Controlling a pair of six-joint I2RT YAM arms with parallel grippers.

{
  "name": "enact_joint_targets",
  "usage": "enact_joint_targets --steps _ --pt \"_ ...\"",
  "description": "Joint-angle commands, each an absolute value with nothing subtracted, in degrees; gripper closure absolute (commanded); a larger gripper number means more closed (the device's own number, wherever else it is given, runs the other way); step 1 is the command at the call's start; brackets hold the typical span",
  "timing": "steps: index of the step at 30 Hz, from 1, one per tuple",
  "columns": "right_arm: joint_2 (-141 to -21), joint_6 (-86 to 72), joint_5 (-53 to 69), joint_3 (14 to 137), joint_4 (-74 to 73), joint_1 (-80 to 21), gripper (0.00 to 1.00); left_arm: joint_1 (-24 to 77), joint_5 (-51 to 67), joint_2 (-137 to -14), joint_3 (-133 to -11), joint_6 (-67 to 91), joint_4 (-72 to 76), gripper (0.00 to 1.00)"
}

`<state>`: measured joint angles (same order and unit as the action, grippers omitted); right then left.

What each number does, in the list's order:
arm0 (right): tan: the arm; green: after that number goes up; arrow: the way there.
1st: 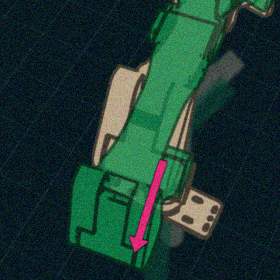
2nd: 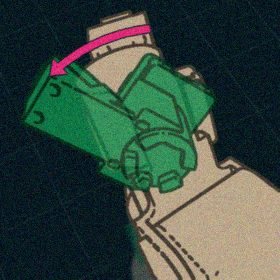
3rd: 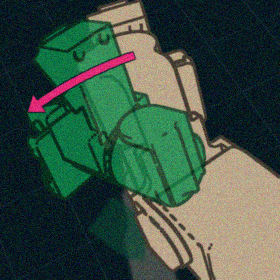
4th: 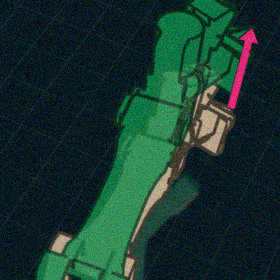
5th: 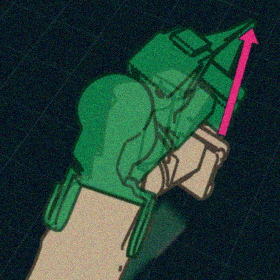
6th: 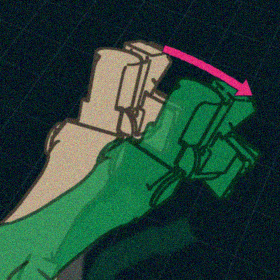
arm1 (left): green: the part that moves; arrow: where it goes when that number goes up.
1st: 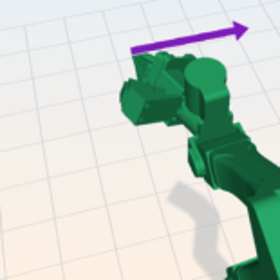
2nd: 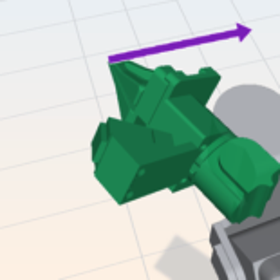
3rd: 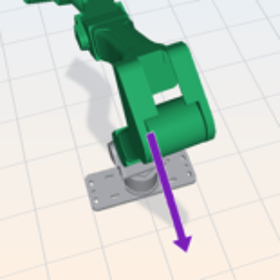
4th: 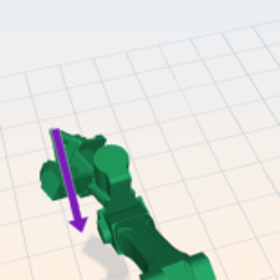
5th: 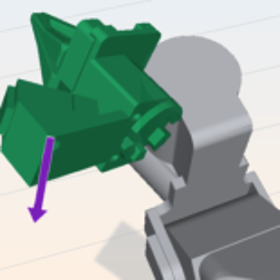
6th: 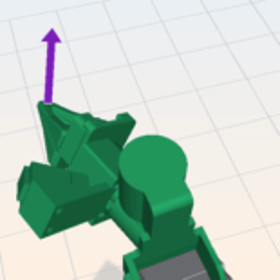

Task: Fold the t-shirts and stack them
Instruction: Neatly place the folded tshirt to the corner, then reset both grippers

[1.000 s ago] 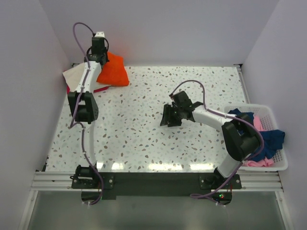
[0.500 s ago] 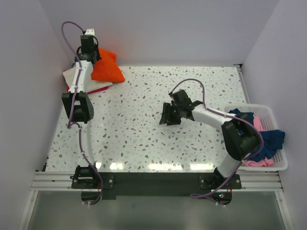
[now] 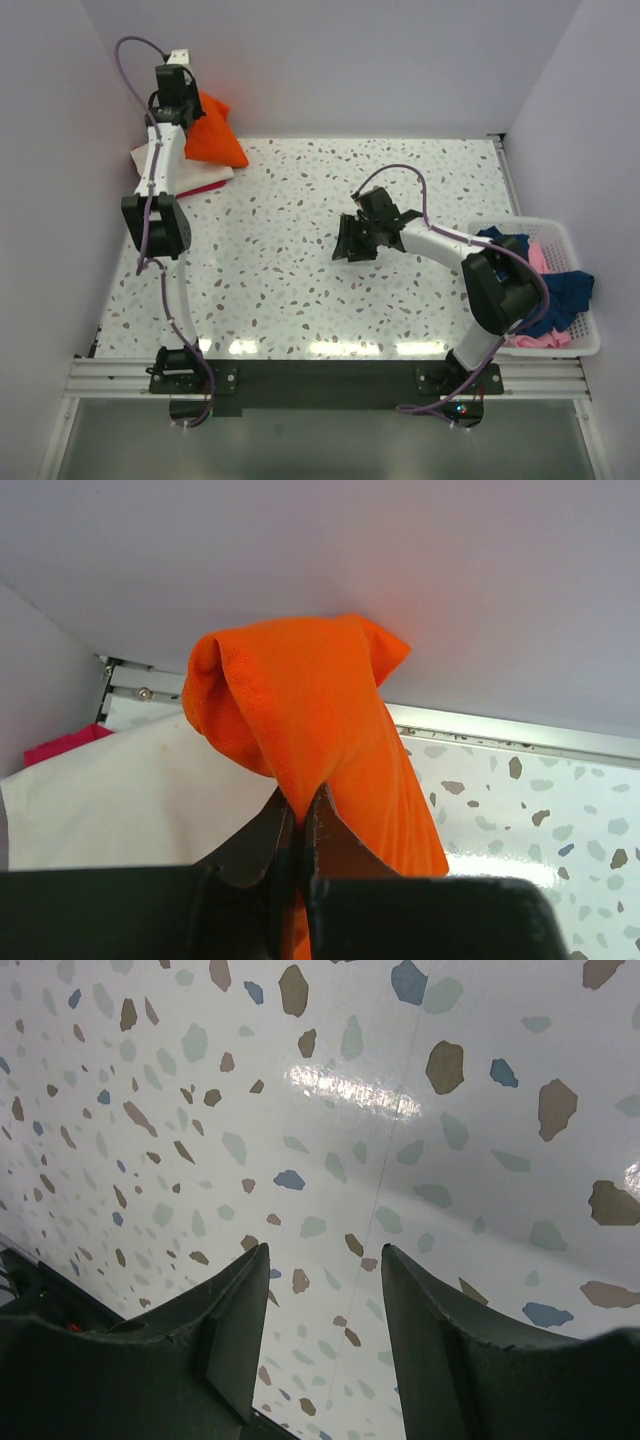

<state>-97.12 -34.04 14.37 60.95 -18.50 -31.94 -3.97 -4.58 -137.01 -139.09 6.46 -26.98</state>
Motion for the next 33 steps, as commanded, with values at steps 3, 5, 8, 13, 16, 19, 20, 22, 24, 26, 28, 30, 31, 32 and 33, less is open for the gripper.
enact_joint_targets --steps 3,5,8,13,16,19,20,22,24,26,28,30,31,32,33 --pt "-94.66 -33.84 13.27 63.02 -18.9 -32.26 0.48 -5.97 -1.85 -130.96 -142.47 7.64 -21.8 1.0" --pt "-94.4 -33.84 13.1 63.11 -19.07 -32.26 0.48 -7.2 -0.36 -130.87 -141.95 8.52 -21.97 1.0" --pt "-94.48 -33.92 12.92 63.02 -19.07 -32.26 0.48 -8.78 1.13 -130.52 -140.54 9.23 -21.71 1.0" --pt "-95.18 -34.19 13.18 62.75 -18.63 -32.34 0.48 -12.21 4.38 -131.13 -136.94 10.63 -21.01 1.0" --pt "-95.71 -34.1 13.18 62.58 -18.28 -32.61 0.48 -13.36 4.4 -133.24 -135.88 11.33 -21.27 1.0" --pt "-96.33 -34.1 13.27 62.58 -18.11 -32.78 0.48 -15.2 6.41 -135.26 -134.56 13.09 -20.92 0.79" --pt "-96.42 -34.19 13.27 62.58 -18.19 -32.78 0.48 -15.38 6.15 -135.61 -133.86 13.53 -20.83 0.62" --pt "-96.24 -33.75 13.27 62.75 -18.37 -32.78 0.48 -15.99 4.76 -135.44 -133.16 15.28 -21.01 0.51" --pt "-95.81 -33.23 12.66 62.75 -18.81 -32.78 0.48 -16.0 3.26 -133.86 -131.93 16.25 -20.57 0.38" --pt "-95.19 -32.87 12.04 62.75 -19.33 -32.7 0.48 -16.0 2.38 -131.23 -130.35 17.75 -19.95 0.23" --pt "-93.78 -32.52 10.9 62.67 -19.77 -32.78 0.48 -16.0 2.37 -128.43 -129.03 19.24 -18.9 0.22" --pt "-92.82 -32.08 10.2 62.49 -20.04 -32.78 0.47 -16.0 2.46 -126.48 -127.01 20.21 -18.2 0.21" --pt "-91.77 -31.82 9.41 62.32 -20.39 -32.7 0.47 -15.91 2.72 -124.56 -125.96 21.61 -17.85 0.21" --pt "-91.15 -31.73 9.14 62.23 -20.48 -32.87 0.47 -16.0 3.07 -123.58 -123.69 22.4 -17.67 0.21" --pt "-90.71 -31.29 8.79 62.14 -20.74 -32.78 0.47 -15.91 3.86 -122.62 -122.36 23.8 -16.8 0.21"
